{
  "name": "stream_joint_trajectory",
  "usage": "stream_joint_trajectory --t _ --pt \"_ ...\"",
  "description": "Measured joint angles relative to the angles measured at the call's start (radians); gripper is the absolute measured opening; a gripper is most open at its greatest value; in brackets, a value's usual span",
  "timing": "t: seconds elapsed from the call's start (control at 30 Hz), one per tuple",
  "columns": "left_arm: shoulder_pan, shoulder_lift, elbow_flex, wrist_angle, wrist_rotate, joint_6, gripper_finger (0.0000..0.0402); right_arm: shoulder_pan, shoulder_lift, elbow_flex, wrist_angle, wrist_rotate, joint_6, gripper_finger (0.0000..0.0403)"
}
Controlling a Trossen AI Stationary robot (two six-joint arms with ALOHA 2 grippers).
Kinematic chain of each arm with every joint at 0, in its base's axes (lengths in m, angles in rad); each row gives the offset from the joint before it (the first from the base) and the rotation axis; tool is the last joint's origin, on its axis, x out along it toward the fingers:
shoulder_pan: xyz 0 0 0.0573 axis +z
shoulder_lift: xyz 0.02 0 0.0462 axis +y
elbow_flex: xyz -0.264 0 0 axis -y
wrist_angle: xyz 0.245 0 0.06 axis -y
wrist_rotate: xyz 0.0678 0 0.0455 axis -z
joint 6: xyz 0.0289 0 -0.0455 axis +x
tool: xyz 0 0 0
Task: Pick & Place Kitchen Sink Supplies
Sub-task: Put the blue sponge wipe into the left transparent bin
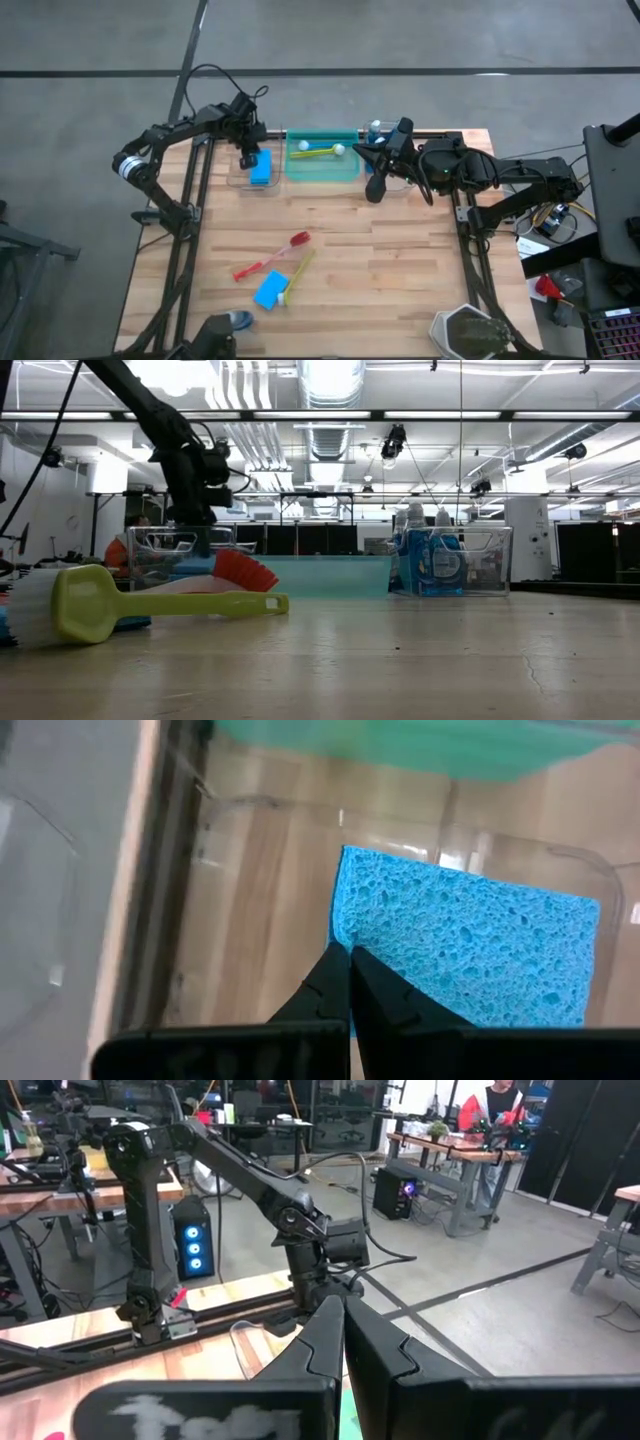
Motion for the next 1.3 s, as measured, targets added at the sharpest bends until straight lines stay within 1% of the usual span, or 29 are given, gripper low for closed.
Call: stream_joint_trajectory --t 0.37,0.47,0.77,1.07,1.3 --pt "0.006 0.002 -0.005 0.013 -0.016 -0.008 0.0 0.0 0.0 0.0 -0.001 0.0 0.0 0.0008" --pt "0.007 0.002 0.002 0.012 0.002 -0.022 0.0 0.0 0.0 0.0 -0.003 0.0 0.0 0.0008" --pt "0.009 0.002 0.005 -0.046 0.016 0.005 0.0 -0.01 0.0 0.0 -0.005 0.0 -0.003 0.0008" --pt "0.011 0.003 0.004 -0.01 0.016 0.023 0.0 -0.028 0.0 0.0 -0.005 0.001 -0.003 0.0008" --pt "0.011 0.01 0.003 -0.009 -0.009 0.019 0.0 -0.032 0.0 0.0 -0.005 0.001 -0.002 0.0008"
